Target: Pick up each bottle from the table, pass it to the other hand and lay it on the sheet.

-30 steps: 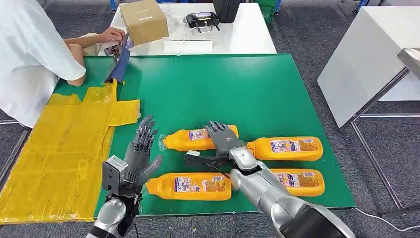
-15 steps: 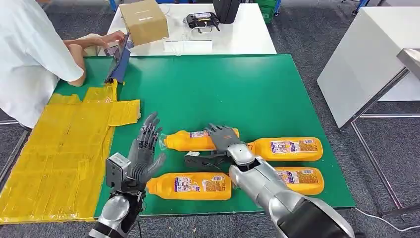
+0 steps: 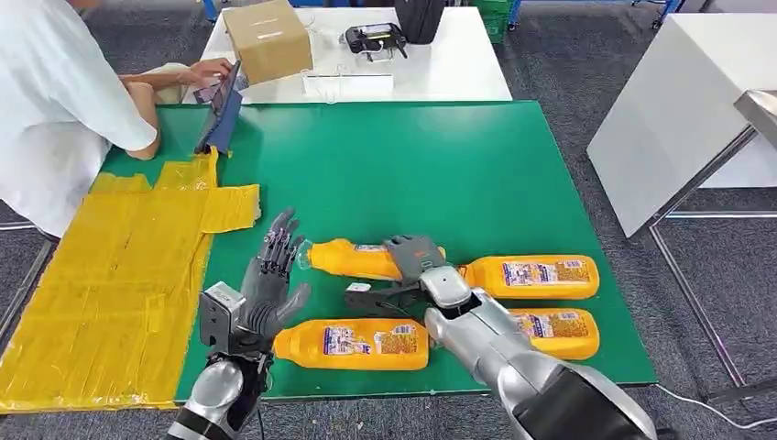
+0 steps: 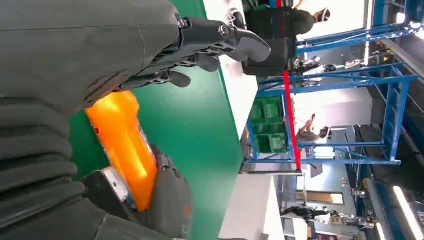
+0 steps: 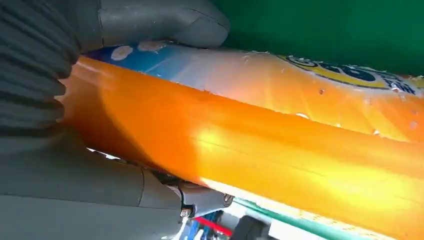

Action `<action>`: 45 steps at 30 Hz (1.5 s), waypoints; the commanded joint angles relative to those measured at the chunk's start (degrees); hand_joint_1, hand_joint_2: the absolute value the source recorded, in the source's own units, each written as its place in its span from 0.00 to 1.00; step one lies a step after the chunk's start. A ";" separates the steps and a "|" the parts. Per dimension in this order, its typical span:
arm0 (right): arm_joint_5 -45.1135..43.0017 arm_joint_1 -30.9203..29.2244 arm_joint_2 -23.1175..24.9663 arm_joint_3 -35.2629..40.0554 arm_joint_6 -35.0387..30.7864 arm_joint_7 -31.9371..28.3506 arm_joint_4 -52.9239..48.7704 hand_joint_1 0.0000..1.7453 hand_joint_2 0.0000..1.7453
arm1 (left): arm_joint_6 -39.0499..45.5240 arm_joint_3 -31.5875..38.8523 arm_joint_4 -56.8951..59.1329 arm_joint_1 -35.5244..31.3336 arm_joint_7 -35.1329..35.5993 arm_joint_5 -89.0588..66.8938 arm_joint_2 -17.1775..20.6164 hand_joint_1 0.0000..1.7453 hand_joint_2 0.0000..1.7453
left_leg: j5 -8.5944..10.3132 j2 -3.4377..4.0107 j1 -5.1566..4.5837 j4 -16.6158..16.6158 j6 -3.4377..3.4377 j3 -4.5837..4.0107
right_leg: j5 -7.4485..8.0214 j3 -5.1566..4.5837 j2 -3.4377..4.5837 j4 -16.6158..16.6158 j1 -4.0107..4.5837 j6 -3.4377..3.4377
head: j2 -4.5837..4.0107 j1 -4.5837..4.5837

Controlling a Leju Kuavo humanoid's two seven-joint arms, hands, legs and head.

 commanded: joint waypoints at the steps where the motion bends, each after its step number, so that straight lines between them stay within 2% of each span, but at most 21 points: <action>1: -7.24 4.26 -2.29 -8.15 -17.92 -6.90 -2.61 1.00 1.00 | 1.42 -0.13 -0.12 1.00 0.42 -0.59 0.83 0.00 1.00 | -0.01 -0.19 0.06 -0.06 -0.06 0.13 | -0.04 0.20 0.02 -0.10 0.04 -0.07 | 0.00 0.00; 2: -9.13 6.38 -2.64 -11.23 -25.57 -9.90 -6.43 1.00 1.00 | 1.91 0.17 -1.23 2.01 0.57 -1.36 1.06 0.00 1.00 | -0.08 -0.28 0.10 -0.07 -0.10 0.27 | -0.11 0.37 0.07 -0.13 0.05 -0.11 | 0.00 0.02; 3: -12.81 9.43 -3.03 -15.11 -30.35 -14.32 -12.10 1.00 1.00 | 2.26 0.12 -2.64 3.35 0.77 -2.31 1.55 0.00 1.00 | -0.05 -0.17 0.09 -0.07 -0.07 0.19 | -0.06 0.26 0.06 -0.13 0.06 -0.07 | 0.00 0.00; 4: -16.28 12.50 -3.42 -18.31 -31.02 -18.00 -18.93 1.00 1.00 | 2.80 0.12 -3.42 4.18 0.98 -3.40 1.73 0.00 1.00 | -0.04 -0.12 0.05 -0.07 -0.05 0.13 | -0.04 0.19 0.08 -0.10 0.03 -0.06 | 0.00 0.02; 6: -23.61 19.51 -4.68 -22.59 -26.90 -21.18 -35.64 1.00 1.00 | 3.12 0.43 -4.49 5.47 0.86 -4.33 1.67 0.00 1.00 | -0.10 -0.08 0.08 -0.04 -0.08 0.07 | -0.07 0.16 0.19 -0.08 0.06 -0.09 | 0.00 0.02; 8: -29.74 25.23 -5.41 -25.04 -23.84 -23.61 -48.22 1.00 1.00 | 3.65 0.80 -5.17 6.37 0.93 -4.53 1.77 0.00 1.00 | -0.10 -0.08 0.08 -0.02 -0.08 -0.01 | -0.08 0.09 0.14 -0.06 0.07 -0.07 | 0.00 0.02; 11: -35.94 31.84 -5.75 -26.17 -20.88 -26.38 -61.07 1.00 1.00 | 4.54 1.14 -5.95 7.22 0.61 -5.23 2.24 0.00 1.00 | -0.16 -0.35 0.10 0.02 -0.12 -0.02 | -0.20 0.16 -0.03 -0.02 0.08 -0.10 | 0.00 0.00; 16: -35.89 32.41 -5.62 -26.04 -20.93 -26.31 -61.76 1.00 1.00 | 4.56 1.23 -6.18 7.18 0.69 -5.19 2.18 0.00 1.00 | -0.13 -0.39 0.02 -0.01 -0.12 -0.29 | -0.13 -0.18 -0.06 0.01 0.02 -0.08 | 0.00 0.00; 19: -40.81 33.31 -5.44 -25.30 -18.25 -29.30 -64.36 1.00 1.00 | 5.01 1.86 -6.67 7.58 0.48 -6.06 2.16 0.00 1.00 | -0.21 -0.40 0.06 0.03 -0.17 -0.13 | -0.19 -0.03 0.06 0.03 0.03 -0.13 | 0.00 0.00; 22: -46.62 34.07 -5.84 -21.69 -9.92 -28.14 -67.56 1.00 1.00 | 4.81 1.52 -6.96 7.11 0.46 -6.78 2.48 0.00 1.00 | -0.23 -0.36 0.07 0.06 -0.18 -0.19 | -0.20 -0.11 0.10 0.05 0.05 -0.14 | 0.00 0.00; 23: -47.71 33.07 -6.06 -19.14 -6.00 -27.46 -65.92 1.00 1.00 | 4.69 1.05 -6.69 6.35 0.42 -6.92 2.58 0.00 1.00 | -0.13 -0.35 0.03 -0.01 -0.13 -0.30 | -0.11 -0.21 -0.02 0.00 0.03 -0.09 | 0.00 0.02; 24: -47.71 32.19 -5.38 -17.59 -5.03 -27.41 -63.42 1.00 1.00 | 4.59 0.63 -6.54 5.61 0.37 -6.96 2.56 0.00 1.00 | -0.14 -0.29 0.04 -0.01 -0.14 -0.27 | -0.11 -0.20 0.05 -0.01 0.03 -0.09 | 0.00 0.02; 31: -47.75 31.57 -5.55 -17.22 -5.71 -28.45 -61.88 1.00 1.00 | 4.58 0.28 -6.50 5.45 0.40 -6.98 2.70 0.00 1.00 | -0.19 -0.32 0.07 -0.02 -0.17 -0.09 | -0.17 -0.02 0.10 -0.02 0.04 -0.13 | 0.00 0.00; 33: -44.71 29.45 -6.02 -13.58 -2.13 -25.16 -57.68 1.00 1.00 | 4.48 -0.46 -6.92 4.70 0.31 -7.20 3.04 0.00 1.00 | -0.22 -0.24 0.09 0.00 -0.16 -0.07 | -0.15 0.01 0.18 -0.05 0.06 -0.12 | 0.00 0.00; 36: -42.79 26.26 -4.17 -7.90 1.25 -25.61 -49.51 1.00 1.00 | 4.06 -1.74 -7.59 2.83 0.86 -7.69 3.41 0.00 1.00 | -0.20 -0.15 0.09 -0.02 -0.17 -0.05 | -0.11 0.00 0.29 -0.04 0.06 -0.14 | 0.00 0.02; 41: -40.85 23.04 -2.57 -0.93 3.94 -25.07 -42.46 0.98 1.00 | 3.65 -3.11 -8.43 1.62 1.04 -7.68 3.62 0.00 1.00 | -0.14 -0.17 0.09 -0.03 -0.18 -0.16 | -0.07 -0.11 0.21 -0.03 0.08 -0.14 | 0.00 0.02; 45: -37.84 21.22 -2.17 4.23 4.99 -23.88 -39.48 1.00 1.00 | 3.61 -3.66 -8.14 1.15 0.97 -7.44 3.73 0.00 1.00 | -0.14 -0.16 0.09 -0.06 -0.17 -0.13 | -0.09 -0.09 0.19 -0.04 0.09 -0.11 | 0.00 0.02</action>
